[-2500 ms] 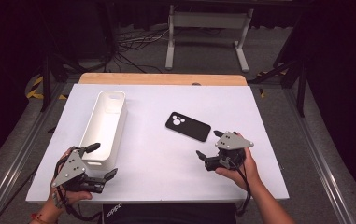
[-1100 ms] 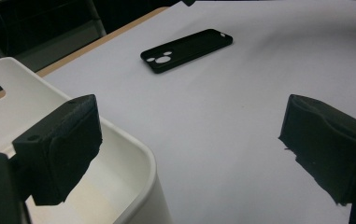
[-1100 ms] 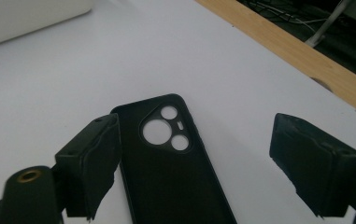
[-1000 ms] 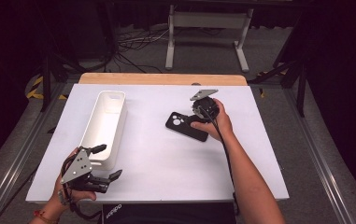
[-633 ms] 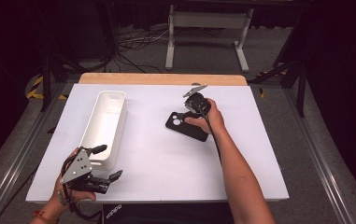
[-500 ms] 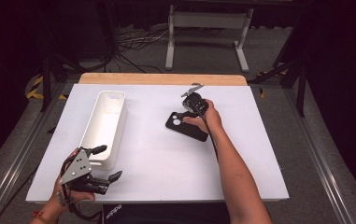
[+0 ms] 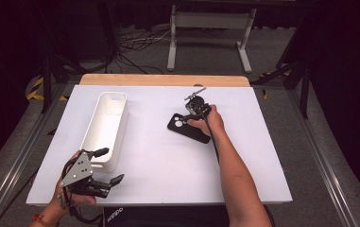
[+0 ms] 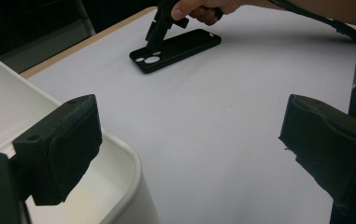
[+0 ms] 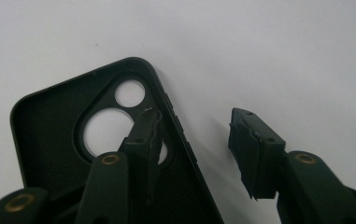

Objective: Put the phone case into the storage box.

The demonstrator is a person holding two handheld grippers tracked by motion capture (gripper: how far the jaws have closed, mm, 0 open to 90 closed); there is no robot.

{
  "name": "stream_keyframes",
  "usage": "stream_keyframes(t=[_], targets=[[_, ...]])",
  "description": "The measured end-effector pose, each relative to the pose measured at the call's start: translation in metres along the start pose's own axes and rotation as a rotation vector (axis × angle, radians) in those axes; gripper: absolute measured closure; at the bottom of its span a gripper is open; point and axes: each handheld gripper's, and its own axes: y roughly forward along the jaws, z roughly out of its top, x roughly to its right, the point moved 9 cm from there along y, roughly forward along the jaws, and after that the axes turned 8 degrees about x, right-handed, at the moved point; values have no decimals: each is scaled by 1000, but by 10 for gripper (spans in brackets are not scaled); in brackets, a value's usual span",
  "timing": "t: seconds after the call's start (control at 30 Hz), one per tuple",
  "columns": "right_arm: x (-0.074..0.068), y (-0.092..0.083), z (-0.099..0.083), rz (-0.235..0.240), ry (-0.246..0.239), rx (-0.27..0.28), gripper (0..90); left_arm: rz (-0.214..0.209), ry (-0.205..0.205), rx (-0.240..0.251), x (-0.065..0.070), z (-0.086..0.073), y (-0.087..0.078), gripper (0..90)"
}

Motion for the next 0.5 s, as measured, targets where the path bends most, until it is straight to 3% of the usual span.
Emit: stream_keyframes(t=[0.2,0.37,0.5], targets=[[-2,1,-2,26,4,17,641,-5,-2,-3,1,-1,1,63],[-6,1,-2,43,-27,8,753,-10,3,-8,2,-1,2,63],[-7,1,-1,44,-47,-1,760,-14,1,-9,2,-1,2,63]])
